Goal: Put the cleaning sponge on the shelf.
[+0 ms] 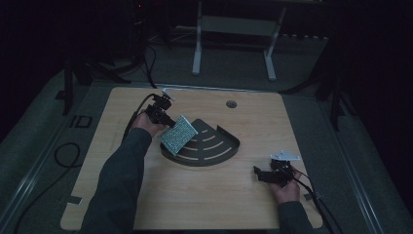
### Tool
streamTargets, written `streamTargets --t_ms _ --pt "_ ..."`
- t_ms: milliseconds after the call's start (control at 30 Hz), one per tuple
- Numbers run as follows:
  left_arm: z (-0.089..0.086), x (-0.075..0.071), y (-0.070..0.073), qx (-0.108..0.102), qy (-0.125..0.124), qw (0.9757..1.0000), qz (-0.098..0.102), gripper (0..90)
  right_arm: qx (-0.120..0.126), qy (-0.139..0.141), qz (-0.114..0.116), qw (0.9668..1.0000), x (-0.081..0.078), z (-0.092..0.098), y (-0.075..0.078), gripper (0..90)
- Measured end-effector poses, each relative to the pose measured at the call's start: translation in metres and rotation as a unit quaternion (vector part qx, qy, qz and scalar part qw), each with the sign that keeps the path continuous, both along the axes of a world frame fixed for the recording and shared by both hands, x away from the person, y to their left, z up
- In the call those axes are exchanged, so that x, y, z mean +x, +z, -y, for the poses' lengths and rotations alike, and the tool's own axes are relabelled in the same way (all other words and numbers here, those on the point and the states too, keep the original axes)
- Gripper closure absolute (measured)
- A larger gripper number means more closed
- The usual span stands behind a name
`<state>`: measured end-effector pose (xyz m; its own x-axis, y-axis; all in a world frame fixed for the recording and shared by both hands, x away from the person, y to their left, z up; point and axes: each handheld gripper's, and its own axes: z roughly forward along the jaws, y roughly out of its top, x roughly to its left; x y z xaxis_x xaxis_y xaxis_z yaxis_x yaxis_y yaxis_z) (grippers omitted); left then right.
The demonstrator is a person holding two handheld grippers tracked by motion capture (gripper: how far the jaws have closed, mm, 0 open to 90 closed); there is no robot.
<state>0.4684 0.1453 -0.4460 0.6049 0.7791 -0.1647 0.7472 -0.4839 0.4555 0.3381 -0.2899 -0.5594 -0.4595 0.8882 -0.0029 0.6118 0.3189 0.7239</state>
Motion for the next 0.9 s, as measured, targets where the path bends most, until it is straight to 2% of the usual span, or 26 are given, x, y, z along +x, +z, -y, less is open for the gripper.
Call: streamTargets --t_ms 400,467,633,900 --pt "0.009 0.000 -0.006 0.011 -0.013 0.9999 -0.003 89.8 0.000 0.000 0.000 1.0000 0.000 0.000 0.000 14.2" --pt "0.014 0.000 -0.011 0.021 -0.019 0.9996 -0.003 89.8 0.000 0.000 0.000 1.0000 0.000 0.000 0.000 14.3" --pt "0.019 0.000 -0.017 0.025 -0.026 0.9993 -0.009 89.8 0.000 0.000 0.000 1.0000 0.000 0.000 0.000 14.2" --pt "0.022 0.000 -0.022 0.041 -0.028 0.9987 -0.014 89.7 0.000 0.000 0.000 1.0000 0.000 0.000 0.000 14.3"
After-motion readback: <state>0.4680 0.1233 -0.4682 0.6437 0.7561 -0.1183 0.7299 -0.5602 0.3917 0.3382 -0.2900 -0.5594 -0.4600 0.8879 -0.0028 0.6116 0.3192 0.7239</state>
